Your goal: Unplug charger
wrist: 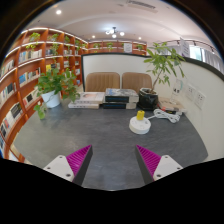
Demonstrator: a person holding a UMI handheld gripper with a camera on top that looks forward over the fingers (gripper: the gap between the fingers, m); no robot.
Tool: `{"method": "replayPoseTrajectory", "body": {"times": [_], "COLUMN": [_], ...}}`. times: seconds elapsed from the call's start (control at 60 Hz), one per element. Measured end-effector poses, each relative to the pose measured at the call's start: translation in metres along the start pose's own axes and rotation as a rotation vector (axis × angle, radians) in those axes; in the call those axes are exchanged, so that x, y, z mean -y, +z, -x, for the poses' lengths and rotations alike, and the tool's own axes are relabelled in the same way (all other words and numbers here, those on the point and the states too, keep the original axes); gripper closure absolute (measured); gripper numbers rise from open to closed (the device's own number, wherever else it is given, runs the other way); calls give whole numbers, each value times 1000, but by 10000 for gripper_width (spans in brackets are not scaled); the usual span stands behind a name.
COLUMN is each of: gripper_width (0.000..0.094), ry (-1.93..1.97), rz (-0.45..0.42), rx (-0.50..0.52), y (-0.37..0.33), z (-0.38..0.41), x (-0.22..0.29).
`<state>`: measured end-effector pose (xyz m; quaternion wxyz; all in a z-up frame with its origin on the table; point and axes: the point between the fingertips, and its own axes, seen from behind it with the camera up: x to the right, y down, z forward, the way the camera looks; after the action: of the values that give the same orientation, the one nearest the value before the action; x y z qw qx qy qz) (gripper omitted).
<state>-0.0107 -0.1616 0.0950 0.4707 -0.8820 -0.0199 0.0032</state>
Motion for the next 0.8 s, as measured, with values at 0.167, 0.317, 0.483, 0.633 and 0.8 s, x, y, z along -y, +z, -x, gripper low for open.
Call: {"method": "replayPoseTrajectory", "body": {"times": [0.167,0.317,0.483,0.633,0.8], "gripper_width": [72,89,127,506,775], "ry": [13,22,10,-1,2], "rz": [17,12,-7,-6,-18], "rx": [-36,-49,-4,29,61], "y": [71,138,201,234,237], "z": [-68,-114,-131,-133,-126], "x": [18,48,72,69,70]}}
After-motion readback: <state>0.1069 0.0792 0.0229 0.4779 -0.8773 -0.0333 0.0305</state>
